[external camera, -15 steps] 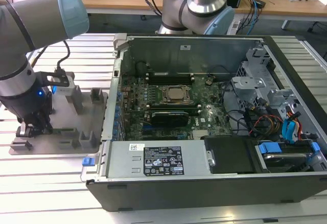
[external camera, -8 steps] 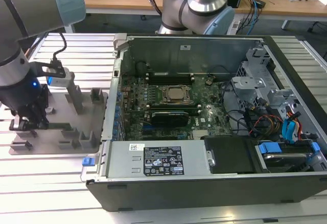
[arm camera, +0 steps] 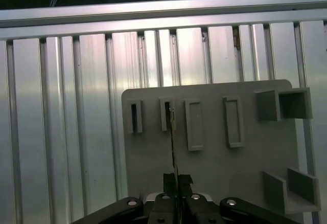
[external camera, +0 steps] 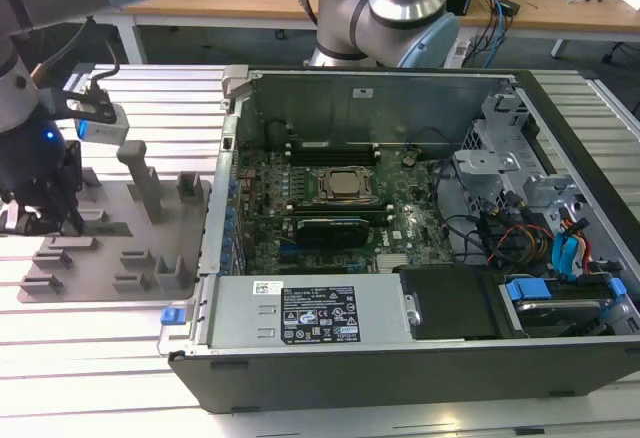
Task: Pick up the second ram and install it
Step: 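Pick up the second ram and move it above second insertion slot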
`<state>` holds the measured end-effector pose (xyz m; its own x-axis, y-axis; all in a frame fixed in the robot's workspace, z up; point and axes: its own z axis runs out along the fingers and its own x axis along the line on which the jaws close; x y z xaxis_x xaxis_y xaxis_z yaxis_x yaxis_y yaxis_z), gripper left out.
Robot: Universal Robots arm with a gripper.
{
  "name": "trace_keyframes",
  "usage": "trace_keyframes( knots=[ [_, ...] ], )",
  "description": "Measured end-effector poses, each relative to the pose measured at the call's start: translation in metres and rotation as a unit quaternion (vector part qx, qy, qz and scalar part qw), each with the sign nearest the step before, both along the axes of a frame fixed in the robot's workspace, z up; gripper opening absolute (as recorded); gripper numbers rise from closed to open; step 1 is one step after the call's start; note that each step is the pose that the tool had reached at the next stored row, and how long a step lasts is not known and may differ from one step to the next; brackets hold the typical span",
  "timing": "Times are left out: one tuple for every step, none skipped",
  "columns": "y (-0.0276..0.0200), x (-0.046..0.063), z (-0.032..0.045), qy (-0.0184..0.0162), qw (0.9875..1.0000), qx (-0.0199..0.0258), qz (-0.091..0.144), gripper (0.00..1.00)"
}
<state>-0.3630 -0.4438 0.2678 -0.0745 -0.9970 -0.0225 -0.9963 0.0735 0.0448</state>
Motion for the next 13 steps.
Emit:
trace_keyframes(
  knots=[
    [0.0, 0.0, 0.0042, 0.0, 1.0, 0.0, 0.0, 0.14],
    [0.0, 0.0, 0.0061, 0.0, 1.0, 0.0, 0.0, 0.14],
    [0.0, 0.0, 0.01, 0.0, 1.0, 0.0, 0.0, 0.14],
    [0.0, 0.0, 0.0145, 0.0, 1.0, 0.0, 0.0, 0.14],
    [0.0, 0.0, 0.018, 0.0, 1.0, 0.0001, 0.0, 0.14],
    [0.0, 0.0, 0.0202, 0.0, 1.0, 0.0, 0.0, 0.14],
    [0.0, 0.0, 0.0222, 0.0, 1.0, 0.0, 0.0, 0.14],
    [0.0, 0.0, 0.0252, 0.0, 1.0, 0.0, 0.0, 0.14],
    [0.0, 0.0, 0.0283, -0.0001, 1.0, 0.0, 0.0, 0.14],
    [0.0, 0.0, 0.0309, 0.0, 1.0, 0.0, 0.0, 0.14],
    [0.0, 0.0, 0.0338, -0.0001, 1.0, 0.0, 0.0, 0.14],
    [0.0, 0.0, 0.038, 0.0, 1.0, 0.0, 0.0, 0.14],
    [0.0, 0.0, 0.0401, 0.0, 1.0, 0.0, 0.0, 0.14]
  ],
)
